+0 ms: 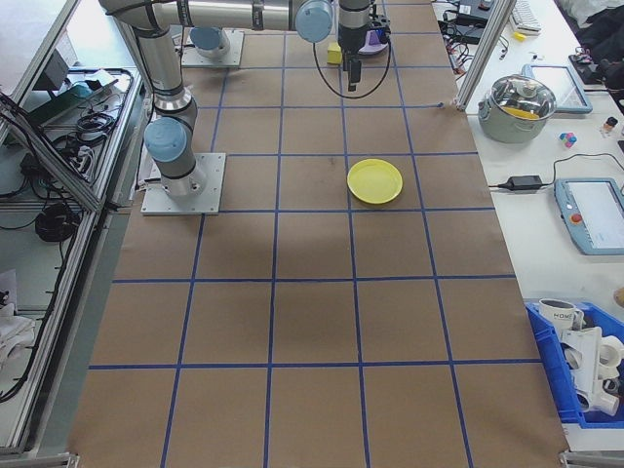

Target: Sort blocks by color into plates

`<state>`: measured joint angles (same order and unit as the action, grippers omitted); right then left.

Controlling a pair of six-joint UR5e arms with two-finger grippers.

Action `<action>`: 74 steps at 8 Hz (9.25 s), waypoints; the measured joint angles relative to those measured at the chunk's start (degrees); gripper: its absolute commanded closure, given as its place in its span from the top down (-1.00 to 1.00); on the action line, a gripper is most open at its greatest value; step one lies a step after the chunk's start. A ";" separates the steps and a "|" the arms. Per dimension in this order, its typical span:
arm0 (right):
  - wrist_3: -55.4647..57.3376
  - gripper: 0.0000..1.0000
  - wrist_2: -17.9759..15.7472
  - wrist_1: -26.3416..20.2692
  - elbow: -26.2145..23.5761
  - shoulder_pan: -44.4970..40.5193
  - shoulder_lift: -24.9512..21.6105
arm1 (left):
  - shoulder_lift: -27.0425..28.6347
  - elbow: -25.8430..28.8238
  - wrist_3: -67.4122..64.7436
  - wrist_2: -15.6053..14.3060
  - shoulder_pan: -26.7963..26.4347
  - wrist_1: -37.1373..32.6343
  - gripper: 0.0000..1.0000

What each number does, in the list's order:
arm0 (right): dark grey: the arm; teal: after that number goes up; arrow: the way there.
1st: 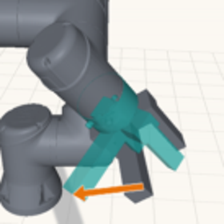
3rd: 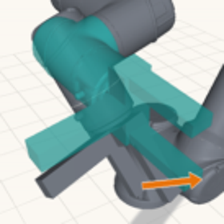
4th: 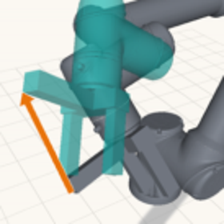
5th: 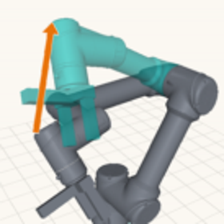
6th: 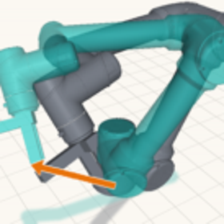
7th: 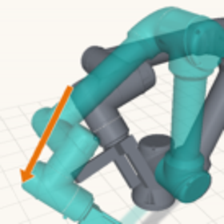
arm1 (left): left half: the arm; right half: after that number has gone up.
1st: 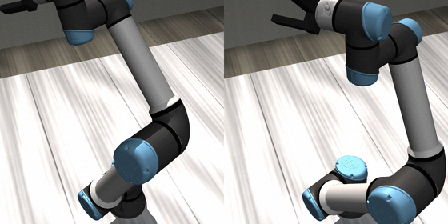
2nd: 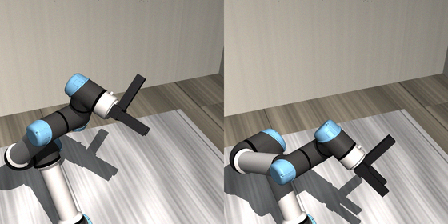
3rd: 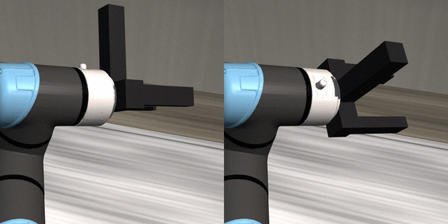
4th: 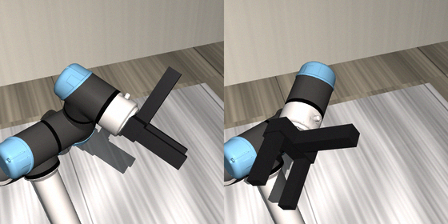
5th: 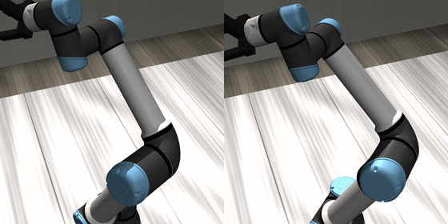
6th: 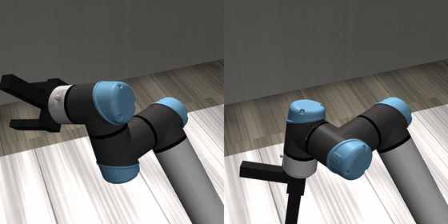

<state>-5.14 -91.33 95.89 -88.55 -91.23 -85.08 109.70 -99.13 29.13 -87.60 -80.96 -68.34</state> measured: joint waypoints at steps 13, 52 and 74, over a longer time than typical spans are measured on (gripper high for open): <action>-0.05 1.00 -0.24 -0.09 -0.13 0.00 0.08 | 2.99 -2.29 -7.36 0.22 -0.38 -1.90 0.71; -4.04 1.00 -1.02 2.03 -0.05 0.52 -0.49 | 6.40 1.15 -61.54 10.88 -33.27 10.21 1.00; 16.98 -0.81 5.09 30.22 -18.97 -18.06 18.96 | -11.42 27.94 -23.86 -2.76 -8.70 -24.05 1.00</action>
<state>11.84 -86.24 126.11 -107.52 -109.29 -66.12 98.28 -71.20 5.27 -90.36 -89.67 -92.39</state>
